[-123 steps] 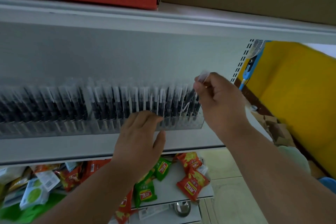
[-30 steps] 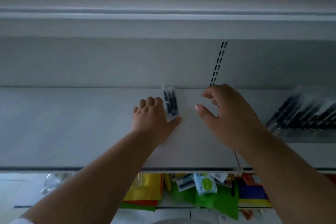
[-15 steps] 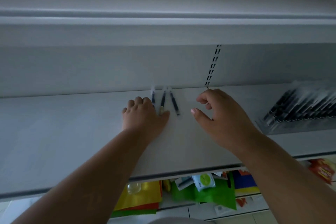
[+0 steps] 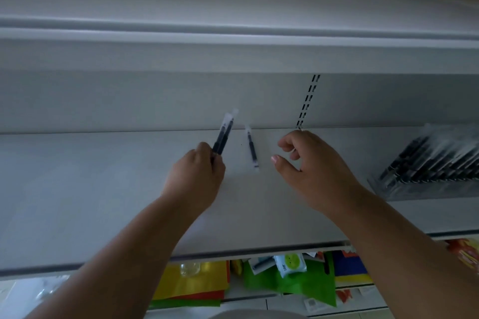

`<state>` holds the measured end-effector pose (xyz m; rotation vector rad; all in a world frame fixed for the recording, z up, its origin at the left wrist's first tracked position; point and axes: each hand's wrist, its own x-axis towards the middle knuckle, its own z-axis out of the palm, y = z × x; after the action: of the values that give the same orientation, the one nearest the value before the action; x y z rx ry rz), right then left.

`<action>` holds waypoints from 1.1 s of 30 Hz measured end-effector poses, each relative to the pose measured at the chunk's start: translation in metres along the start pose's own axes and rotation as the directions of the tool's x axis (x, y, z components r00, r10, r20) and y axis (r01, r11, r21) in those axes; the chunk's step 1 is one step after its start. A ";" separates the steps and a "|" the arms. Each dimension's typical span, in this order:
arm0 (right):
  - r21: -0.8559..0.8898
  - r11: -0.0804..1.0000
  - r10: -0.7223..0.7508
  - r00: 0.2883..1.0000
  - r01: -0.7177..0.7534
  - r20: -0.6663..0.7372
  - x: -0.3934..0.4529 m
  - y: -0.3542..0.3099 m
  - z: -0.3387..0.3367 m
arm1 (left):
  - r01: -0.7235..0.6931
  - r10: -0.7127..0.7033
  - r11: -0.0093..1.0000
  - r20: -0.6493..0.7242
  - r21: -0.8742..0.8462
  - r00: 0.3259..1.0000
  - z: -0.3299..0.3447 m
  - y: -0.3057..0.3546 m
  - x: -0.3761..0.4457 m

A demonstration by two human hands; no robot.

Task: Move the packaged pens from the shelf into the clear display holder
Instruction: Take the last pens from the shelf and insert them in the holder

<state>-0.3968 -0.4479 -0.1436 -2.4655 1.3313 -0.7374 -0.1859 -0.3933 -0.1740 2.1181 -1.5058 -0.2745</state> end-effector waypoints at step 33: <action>0.488 0.778 0.371 0.916 -0.397 0.154 -0.070 0.023 -0.066 | 0.255 -0.047 0.361 0.255 -0.897 0.966 0.023 0.086 -0.084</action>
<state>-0.4809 -0.4007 -0.1207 -1.7127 1.3457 -0.7917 -0.2962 -0.3435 -0.1595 1.2515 -0.8186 -1.1409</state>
